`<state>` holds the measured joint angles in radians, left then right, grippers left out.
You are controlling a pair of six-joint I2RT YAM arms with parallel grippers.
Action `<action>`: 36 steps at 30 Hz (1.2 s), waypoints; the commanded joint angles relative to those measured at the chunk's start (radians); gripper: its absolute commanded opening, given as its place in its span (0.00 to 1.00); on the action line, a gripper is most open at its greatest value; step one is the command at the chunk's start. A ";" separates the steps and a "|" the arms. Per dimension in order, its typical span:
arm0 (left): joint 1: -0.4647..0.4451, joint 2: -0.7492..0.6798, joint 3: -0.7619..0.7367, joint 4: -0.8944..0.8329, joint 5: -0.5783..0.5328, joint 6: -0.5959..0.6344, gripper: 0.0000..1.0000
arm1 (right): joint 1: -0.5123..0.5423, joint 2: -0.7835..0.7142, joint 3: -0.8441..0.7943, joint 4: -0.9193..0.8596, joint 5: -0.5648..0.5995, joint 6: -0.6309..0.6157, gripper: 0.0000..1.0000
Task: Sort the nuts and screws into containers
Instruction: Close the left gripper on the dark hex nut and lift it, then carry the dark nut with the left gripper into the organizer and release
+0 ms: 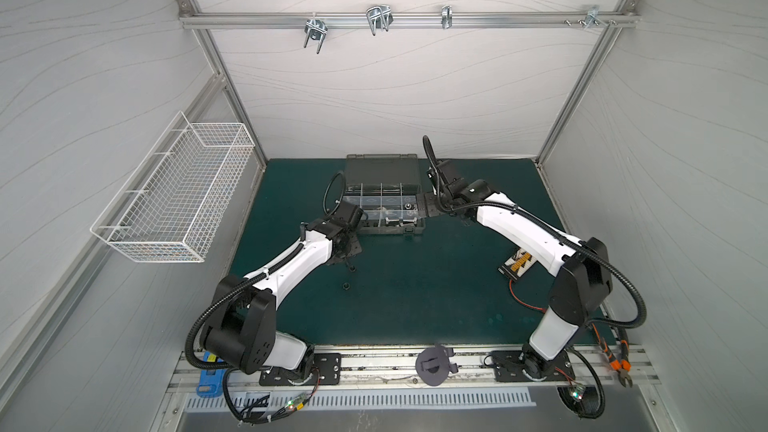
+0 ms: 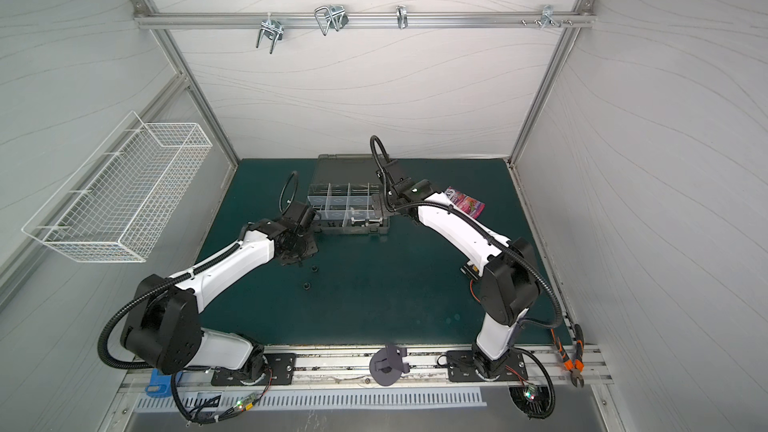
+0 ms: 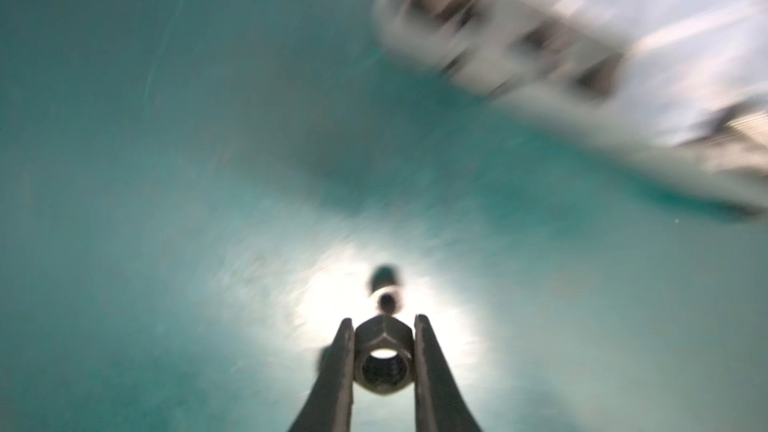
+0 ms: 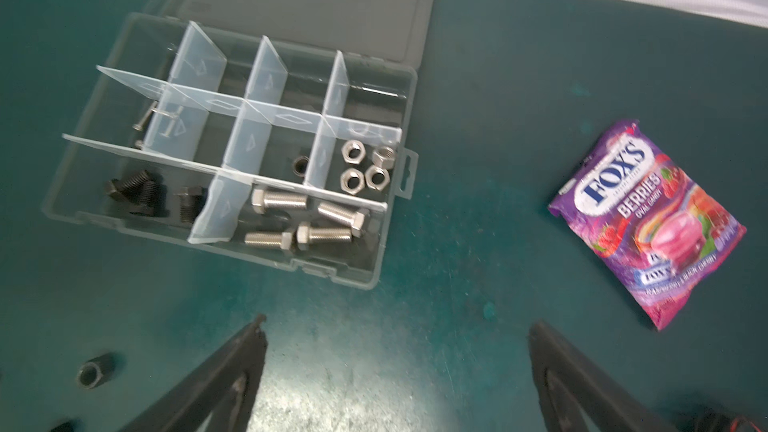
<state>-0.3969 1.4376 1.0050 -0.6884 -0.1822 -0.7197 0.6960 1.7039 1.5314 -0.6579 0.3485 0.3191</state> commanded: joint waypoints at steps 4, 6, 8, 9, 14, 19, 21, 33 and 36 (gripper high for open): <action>-0.003 0.125 0.197 0.110 0.050 0.067 0.16 | -0.005 -0.105 -0.094 0.000 0.075 0.047 0.99; -0.003 0.168 0.246 0.144 0.074 0.080 0.16 | -0.004 -0.123 -0.120 0.001 0.083 0.053 0.99; -0.003 0.217 0.300 0.165 0.095 0.090 0.16 | -0.003 -0.139 -0.142 0.000 0.090 0.059 0.99; -0.003 0.241 0.325 0.179 0.106 0.094 0.16 | -0.004 -0.149 -0.151 -0.001 0.093 0.063 0.99; -0.013 0.341 0.407 0.267 0.133 0.091 0.16 | -0.004 -0.171 -0.183 0.000 0.089 0.076 0.99; -0.028 0.458 0.521 0.269 0.149 0.107 0.13 | -0.003 -0.172 -0.191 -0.002 0.072 0.087 0.99; -0.030 0.499 0.555 0.269 0.155 0.113 0.13 | -0.003 -0.172 -0.192 0.000 0.068 0.089 0.99; -0.033 0.701 0.747 0.240 0.157 0.137 0.16 | -0.002 -0.152 -0.201 0.001 0.043 0.087 0.99; -0.033 0.719 0.758 0.234 0.149 0.135 0.20 | -0.001 -0.150 -0.208 -0.002 0.041 0.087 0.99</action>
<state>-0.4267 2.1365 1.7138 -0.4458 -0.0254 -0.5964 0.6960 1.5612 1.3369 -0.6559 0.3969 0.3958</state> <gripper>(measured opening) 0.203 0.991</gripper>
